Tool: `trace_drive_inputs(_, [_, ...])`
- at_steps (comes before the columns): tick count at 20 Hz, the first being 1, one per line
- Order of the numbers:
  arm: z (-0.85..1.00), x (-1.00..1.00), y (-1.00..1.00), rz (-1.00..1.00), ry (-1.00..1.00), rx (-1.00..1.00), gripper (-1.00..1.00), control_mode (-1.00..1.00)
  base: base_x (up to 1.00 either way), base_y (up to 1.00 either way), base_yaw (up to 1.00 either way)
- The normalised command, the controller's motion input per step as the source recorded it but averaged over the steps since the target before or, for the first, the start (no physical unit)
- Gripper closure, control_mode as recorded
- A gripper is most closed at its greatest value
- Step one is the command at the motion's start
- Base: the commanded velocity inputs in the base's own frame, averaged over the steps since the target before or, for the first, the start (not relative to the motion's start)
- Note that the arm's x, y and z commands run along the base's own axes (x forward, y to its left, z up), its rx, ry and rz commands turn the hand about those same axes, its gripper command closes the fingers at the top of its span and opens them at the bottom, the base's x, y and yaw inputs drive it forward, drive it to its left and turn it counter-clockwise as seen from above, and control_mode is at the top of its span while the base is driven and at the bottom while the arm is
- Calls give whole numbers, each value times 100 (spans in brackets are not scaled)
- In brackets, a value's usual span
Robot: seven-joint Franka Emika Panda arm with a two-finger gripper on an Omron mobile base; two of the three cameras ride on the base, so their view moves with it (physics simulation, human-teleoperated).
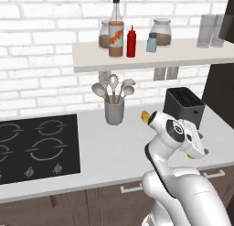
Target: Put the shaker and condiment bottle from the counter next to their counterparts in the cabinet.
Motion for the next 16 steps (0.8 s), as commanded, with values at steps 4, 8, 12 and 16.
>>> trace_drive_inputs(4, [-58, 15, 0, 0, 0, -7, -100, -100, 0, 0, 0])
trace_drive_inputs(8, [-59, 15, 0, 0, 0, -7, -100, -100, 0, 0, 0])
trace_drive_inputs(12, [-49, 24, 0, 0, 0, -6, -100, -100, 0, 0, 0])
trace_drive_inputs(16, [-53, 26, 0, 0, 0, -5, -100, -100, 0, 0, 0])
